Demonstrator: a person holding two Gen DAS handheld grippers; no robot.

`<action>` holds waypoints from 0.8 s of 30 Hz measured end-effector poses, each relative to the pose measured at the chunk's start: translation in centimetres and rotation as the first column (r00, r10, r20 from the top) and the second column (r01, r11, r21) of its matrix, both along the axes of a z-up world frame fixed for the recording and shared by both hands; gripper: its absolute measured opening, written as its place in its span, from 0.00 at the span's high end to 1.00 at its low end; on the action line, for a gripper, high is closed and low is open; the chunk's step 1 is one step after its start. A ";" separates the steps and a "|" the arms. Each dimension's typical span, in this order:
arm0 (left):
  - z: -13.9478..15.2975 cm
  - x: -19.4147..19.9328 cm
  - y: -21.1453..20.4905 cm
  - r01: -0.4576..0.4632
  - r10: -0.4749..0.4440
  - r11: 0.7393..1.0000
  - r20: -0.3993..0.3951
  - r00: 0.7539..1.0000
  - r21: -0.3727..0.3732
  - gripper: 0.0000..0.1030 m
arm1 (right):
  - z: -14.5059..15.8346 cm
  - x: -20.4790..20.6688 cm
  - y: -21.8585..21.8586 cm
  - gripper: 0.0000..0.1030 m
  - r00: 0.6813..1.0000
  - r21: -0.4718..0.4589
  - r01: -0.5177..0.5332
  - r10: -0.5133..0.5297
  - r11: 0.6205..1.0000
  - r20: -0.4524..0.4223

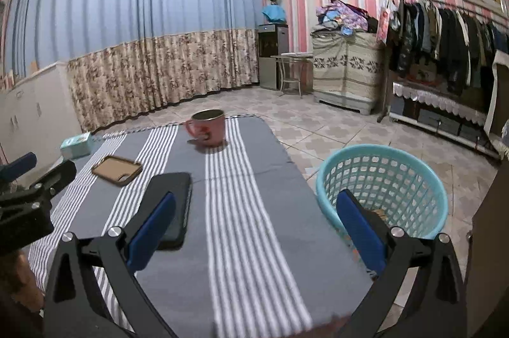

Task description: Collect trash

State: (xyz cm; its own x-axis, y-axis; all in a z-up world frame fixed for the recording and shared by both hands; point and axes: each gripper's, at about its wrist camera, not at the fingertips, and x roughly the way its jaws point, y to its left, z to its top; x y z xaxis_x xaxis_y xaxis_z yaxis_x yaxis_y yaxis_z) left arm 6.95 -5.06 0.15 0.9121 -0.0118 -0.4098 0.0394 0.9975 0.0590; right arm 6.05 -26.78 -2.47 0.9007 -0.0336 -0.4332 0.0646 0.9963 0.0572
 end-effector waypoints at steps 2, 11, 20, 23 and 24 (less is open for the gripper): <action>-0.2 -1.2 1.0 -0.015 0.015 1.000 -0.002 1.000 -0.015 0.05 | -0.5 -1.1 0.8 0.04 1.000 0.011 -0.018 0.018 1.000 0.001; -0.1 -4.0 3.5 -0.065 0.065 0.997 0.025 0.998 -0.032 0.05 | -0.6 -2.8 2.0 0.04 0.999 -0.002 -0.037 0.037 0.999 0.032; 0.2 -4.7 3.5 -0.049 0.049 0.999 0.032 0.998 -0.024 0.05 | 0.1 -2.5 1.7 0.04 0.998 -0.022 -0.032 0.033 0.999 0.046; -0.1 -4.7 3.3 -0.032 0.033 0.999 0.022 0.999 -0.035 0.05 | 0.2 -2.6 1.8 0.04 0.998 -0.038 -0.029 0.030 0.999 0.051; -0.2 -4.7 3.3 -0.030 0.030 0.999 0.021 0.999 -0.036 0.05 | 0.2 -2.6 2.0 0.04 0.998 -0.041 -0.027 0.029 0.999 0.050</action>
State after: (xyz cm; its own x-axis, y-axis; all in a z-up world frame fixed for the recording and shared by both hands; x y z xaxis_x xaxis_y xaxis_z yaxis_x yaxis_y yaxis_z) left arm 2.28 -1.75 -0.02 0.9210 0.0013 -0.3896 0.0086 0.9997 0.0238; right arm 3.43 -24.81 -2.31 0.9221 -0.0246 -0.3862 0.0346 0.9992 0.0190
